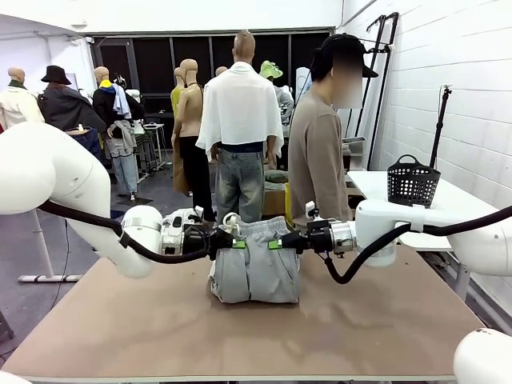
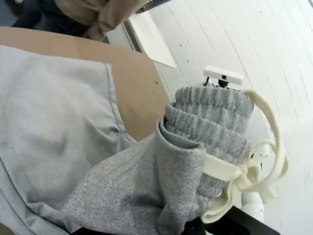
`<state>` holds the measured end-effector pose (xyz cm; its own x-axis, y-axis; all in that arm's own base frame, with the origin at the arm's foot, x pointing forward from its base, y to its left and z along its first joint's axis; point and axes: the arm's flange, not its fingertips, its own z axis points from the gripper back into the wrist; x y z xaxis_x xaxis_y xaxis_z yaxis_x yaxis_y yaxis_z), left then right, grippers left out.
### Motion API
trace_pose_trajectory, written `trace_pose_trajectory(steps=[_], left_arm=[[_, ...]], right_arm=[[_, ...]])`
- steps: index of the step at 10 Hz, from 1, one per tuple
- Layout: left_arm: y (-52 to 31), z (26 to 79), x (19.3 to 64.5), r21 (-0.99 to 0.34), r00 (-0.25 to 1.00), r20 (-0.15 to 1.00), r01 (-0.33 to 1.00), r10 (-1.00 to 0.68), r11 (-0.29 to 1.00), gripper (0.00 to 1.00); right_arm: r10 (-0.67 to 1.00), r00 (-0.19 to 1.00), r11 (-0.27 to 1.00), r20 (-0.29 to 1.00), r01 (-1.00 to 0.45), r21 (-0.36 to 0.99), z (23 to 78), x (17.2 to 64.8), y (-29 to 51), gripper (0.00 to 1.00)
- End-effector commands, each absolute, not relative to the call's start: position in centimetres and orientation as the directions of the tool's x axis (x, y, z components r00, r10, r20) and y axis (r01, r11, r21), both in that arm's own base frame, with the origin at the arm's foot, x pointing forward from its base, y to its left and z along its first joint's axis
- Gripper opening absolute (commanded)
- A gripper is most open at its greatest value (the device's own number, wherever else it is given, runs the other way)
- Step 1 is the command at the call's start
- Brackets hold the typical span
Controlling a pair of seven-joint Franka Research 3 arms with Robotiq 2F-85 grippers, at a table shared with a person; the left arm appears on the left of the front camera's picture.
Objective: Fold the training pants.
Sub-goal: Fold the Training pants in half.
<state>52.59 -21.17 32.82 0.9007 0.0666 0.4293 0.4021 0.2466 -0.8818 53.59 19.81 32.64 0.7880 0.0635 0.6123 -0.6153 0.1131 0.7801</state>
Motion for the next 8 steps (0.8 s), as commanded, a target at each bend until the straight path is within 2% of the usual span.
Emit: trace_pose_trajectory(steps=[1, 3, 8], left_arm=[[-20.5, 32.5, 55.4, -0.905, 0.939, 0.34, 0.308, 0.061, 0.294, 0.0], [-20.0, 31.6, 56.8, -0.919, 0.963, 0.257, 0.219, 0.077, 0.329, 0.0], [-19.4, 30.2, 60.3, -0.915, 0.953, 0.274, 0.218, 0.125, 0.34, 0.0]], right_arm=[[0.066, 0.808, 0.114, 0.586, -0.589, 0.8, 31.8, 55.2, 20.3, 0.0], [0.075, 0.84, 0.17, 0.538, -0.542, 0.823, 30.8, 55.7, 20.3, 0.0], [0.005, 0.871, 0.249, 0.491, -0.477, 0.843, 28.3, 58.8, 19.0, 0.0]])
